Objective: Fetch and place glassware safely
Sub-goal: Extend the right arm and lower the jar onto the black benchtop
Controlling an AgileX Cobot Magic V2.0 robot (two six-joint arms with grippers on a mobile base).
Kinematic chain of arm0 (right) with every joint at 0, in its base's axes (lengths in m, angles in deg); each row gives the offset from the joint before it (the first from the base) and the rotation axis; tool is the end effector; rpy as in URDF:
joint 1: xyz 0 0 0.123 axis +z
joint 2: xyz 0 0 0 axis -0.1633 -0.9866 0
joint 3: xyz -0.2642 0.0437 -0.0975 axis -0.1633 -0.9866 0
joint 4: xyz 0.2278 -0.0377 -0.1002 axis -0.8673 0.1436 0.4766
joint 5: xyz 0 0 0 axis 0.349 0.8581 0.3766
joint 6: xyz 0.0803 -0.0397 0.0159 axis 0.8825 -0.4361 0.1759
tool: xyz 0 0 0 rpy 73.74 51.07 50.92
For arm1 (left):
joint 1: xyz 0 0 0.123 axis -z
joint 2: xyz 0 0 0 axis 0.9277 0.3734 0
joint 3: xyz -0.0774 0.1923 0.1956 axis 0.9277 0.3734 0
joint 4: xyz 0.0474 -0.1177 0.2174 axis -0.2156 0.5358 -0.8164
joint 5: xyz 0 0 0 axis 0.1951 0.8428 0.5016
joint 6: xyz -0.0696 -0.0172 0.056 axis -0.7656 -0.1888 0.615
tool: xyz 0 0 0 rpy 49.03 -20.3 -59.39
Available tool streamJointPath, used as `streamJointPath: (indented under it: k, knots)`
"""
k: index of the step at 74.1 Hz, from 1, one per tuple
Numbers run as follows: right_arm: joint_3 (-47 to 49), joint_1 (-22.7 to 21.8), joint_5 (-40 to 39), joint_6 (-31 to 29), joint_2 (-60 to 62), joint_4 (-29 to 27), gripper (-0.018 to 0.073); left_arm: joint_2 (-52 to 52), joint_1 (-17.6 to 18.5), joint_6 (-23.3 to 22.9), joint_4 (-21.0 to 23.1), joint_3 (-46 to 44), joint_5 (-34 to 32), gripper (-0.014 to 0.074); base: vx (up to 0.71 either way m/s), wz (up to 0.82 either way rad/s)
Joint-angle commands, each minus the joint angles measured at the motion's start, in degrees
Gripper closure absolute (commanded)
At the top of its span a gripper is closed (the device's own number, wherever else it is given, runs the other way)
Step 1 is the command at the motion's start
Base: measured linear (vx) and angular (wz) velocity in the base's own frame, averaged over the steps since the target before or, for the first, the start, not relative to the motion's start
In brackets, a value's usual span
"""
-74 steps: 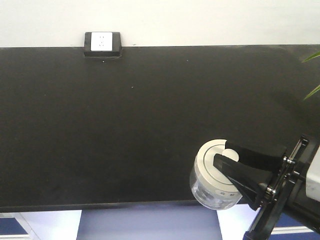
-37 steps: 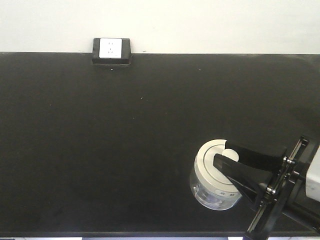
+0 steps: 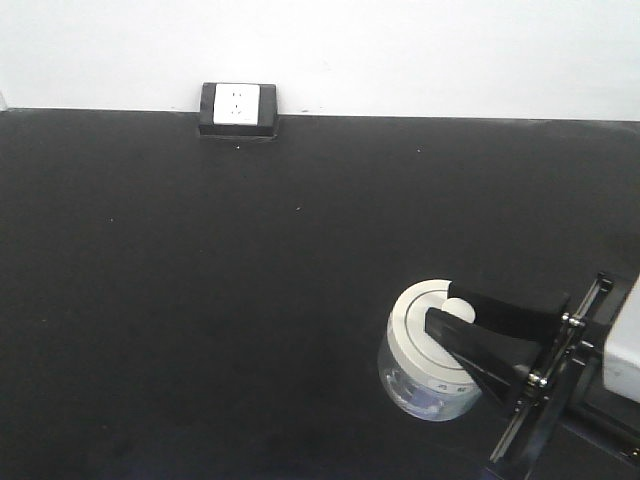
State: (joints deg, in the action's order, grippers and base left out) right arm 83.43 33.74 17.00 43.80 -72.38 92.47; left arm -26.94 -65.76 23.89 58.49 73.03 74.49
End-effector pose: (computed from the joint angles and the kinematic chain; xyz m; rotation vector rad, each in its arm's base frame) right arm 0.1268 0.0960 0.2842 -0.7331 1.5554 0.5762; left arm 0.0621 -0.0020 0.2598 0.0456 1.6021 -0.0099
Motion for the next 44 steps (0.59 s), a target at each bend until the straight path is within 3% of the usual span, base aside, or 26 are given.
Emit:
streamJointPath:
  k: [1,44]
  knots:
    - [1.76,-0.09,-1.31,-0.39,-0.53,-2.13,0.056,1.17,0.29,-0.09,0.38,-1.6,-3.68,0.0603,-0.01,0.01]
    - [1.76,-0.09,-1.56,-0.39,-0.53,-2.13,0.056,1.41,0.34,-0.09,0.38,-1.6,-3.66,0.0603,-0.01,-0.01]
